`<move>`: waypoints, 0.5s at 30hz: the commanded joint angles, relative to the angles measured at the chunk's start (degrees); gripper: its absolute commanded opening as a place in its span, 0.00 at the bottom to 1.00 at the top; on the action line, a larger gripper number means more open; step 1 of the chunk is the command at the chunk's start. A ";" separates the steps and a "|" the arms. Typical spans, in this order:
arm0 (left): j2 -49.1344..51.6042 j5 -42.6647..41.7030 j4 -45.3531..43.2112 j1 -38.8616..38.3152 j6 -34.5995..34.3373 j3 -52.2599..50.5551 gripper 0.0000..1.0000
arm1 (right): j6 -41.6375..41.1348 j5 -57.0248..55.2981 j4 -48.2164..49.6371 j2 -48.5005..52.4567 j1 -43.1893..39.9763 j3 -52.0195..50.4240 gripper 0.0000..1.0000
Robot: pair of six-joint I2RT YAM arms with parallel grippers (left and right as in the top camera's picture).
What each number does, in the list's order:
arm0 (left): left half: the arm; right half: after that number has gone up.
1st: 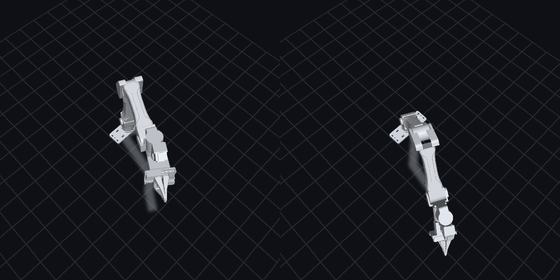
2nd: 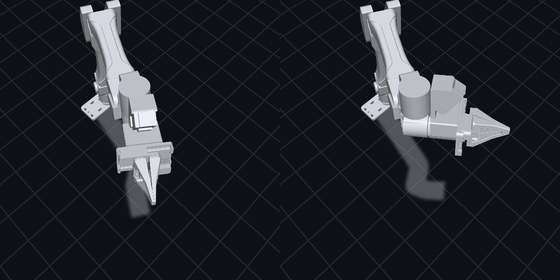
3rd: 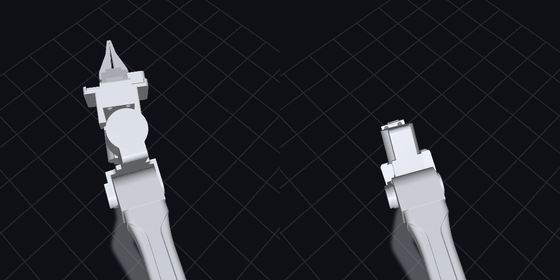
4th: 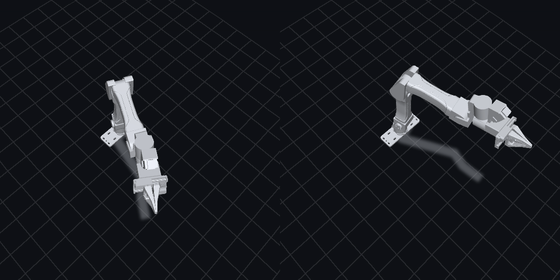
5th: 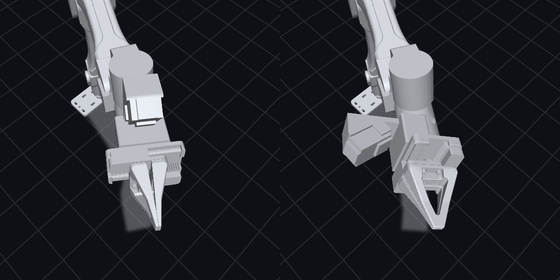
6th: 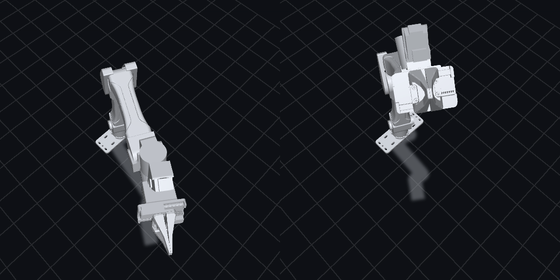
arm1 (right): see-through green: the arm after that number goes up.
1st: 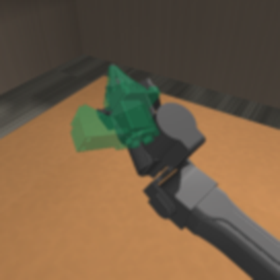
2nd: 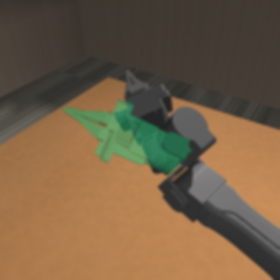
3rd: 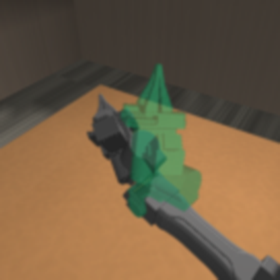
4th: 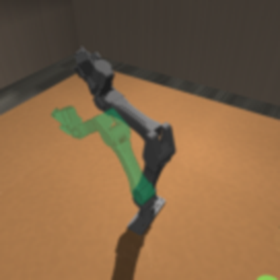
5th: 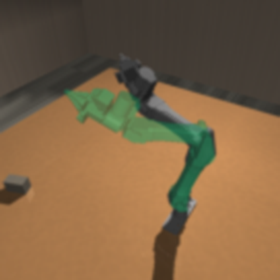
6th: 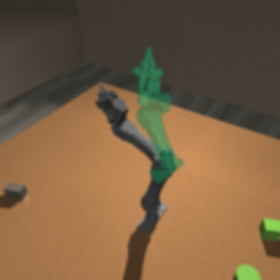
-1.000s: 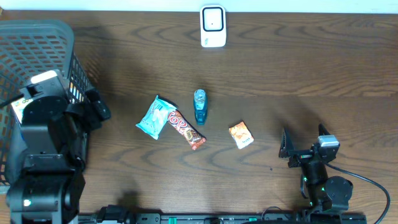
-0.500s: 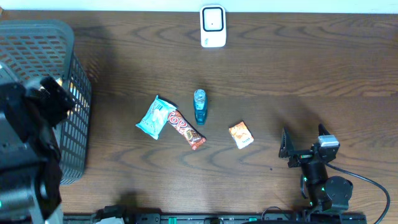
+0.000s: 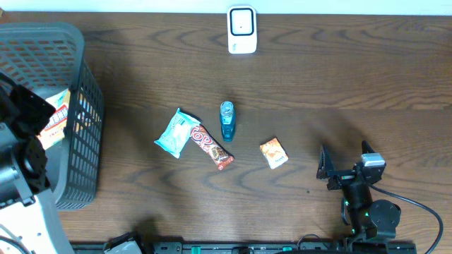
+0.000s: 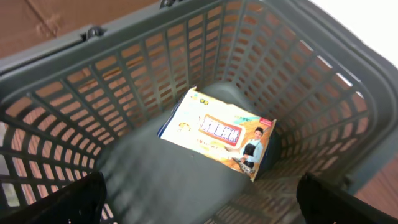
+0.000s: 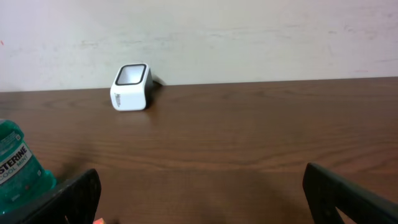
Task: Scan the item barcode
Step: 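Return the left gripper to the basket and grasp the large yellow snack bag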
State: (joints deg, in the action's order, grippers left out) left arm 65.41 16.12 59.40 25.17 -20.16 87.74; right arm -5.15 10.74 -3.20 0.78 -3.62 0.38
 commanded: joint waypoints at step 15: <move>6.12 -3.72 0.74 3.54 -1.62 0.79 0.98 | 0.50 0.33 -0.24 -0.02 0.24 -0.07 0.99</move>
State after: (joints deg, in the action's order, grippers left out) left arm 70.35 12.69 59.88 28.40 -21.21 87.74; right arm -5.15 10.74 -3.20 0.78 -3.62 0.40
